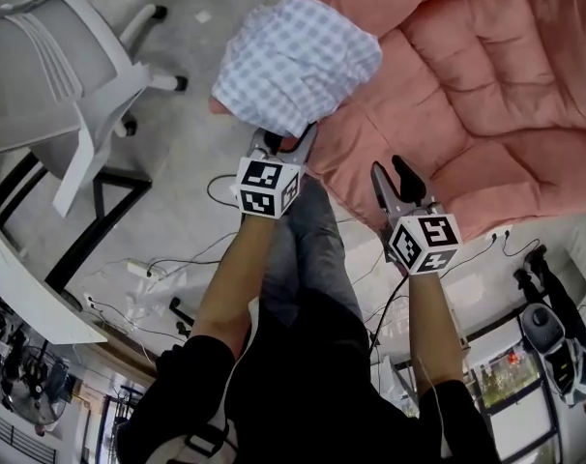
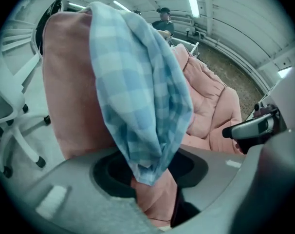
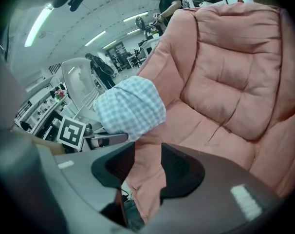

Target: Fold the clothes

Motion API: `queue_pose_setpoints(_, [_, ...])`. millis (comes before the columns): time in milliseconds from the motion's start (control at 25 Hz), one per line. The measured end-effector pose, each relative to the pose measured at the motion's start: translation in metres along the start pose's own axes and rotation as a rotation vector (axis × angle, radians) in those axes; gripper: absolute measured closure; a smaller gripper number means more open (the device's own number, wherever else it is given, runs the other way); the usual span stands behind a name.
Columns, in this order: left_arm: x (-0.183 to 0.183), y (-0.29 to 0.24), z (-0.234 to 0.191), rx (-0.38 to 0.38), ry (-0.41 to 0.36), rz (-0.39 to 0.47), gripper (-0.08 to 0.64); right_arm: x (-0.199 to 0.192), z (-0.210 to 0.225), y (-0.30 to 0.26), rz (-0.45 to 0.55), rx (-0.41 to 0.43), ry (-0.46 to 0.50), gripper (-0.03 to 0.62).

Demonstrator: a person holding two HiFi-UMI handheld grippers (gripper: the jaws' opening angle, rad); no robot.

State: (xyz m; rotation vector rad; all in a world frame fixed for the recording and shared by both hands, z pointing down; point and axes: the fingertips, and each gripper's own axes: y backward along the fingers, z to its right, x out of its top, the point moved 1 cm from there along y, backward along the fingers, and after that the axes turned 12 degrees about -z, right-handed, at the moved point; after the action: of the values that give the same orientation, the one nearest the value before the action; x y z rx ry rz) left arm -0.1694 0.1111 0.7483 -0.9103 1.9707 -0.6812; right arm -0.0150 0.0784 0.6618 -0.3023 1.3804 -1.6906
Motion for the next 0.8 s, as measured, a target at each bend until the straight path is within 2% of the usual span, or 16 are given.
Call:
queue_pose_setpoints(80, [-0.002, 0.001, 0.011, -0.027, -0.011, -0.007, 0.416, 0.002, 0.002, -0.001, 0.0, 0.003, -0.001, 0.42])
queue_pose_setpoints(120, [-0.002, 0.001, 0.018, -0.049, -0.006, -0.005, 0.483, 0.004, 0.003, -0.002, 0.001, 0.004, -0.001, 0.422])
queue_pose_setpoints(280, [0.003, 0.012, 0.044, -0.168, 0.04, 0.011, 0.508, 0.014, 0.004, -0.005, 0.015, 0.016, -0.005, 0.423])
queue_pose_setpoints(480, [0.001, 0.045, 0.071, -0.245, -0.015, -0.014, 0.511, 0.023, -0.003, -0.01, 0.059, 0.111, -0.094, 0.419])
queue_pose_setpoints(560, [0.003, 0.058, 0.08, -0.277, -0.035, -0.027, 0.511, 0.022, -0.006, -0.016, 0.08, 0.192, -0.195, 0.41])
queue_pose_setpoints(720, [0.015, 0.074, 0.094, -0.324, -0.078, -0.049, 0.512, 0.023, -0.008, -0.028, 0.152, 0.441, -0.527, 0.377])
queue_pose_setpoints(800, [0.02, 0.077, 0.098, -0.327, -0.109, -0.061, 0.512, 0.027, -0.008, -0.032, 0.197, 0.537, -0.628, 0.362])
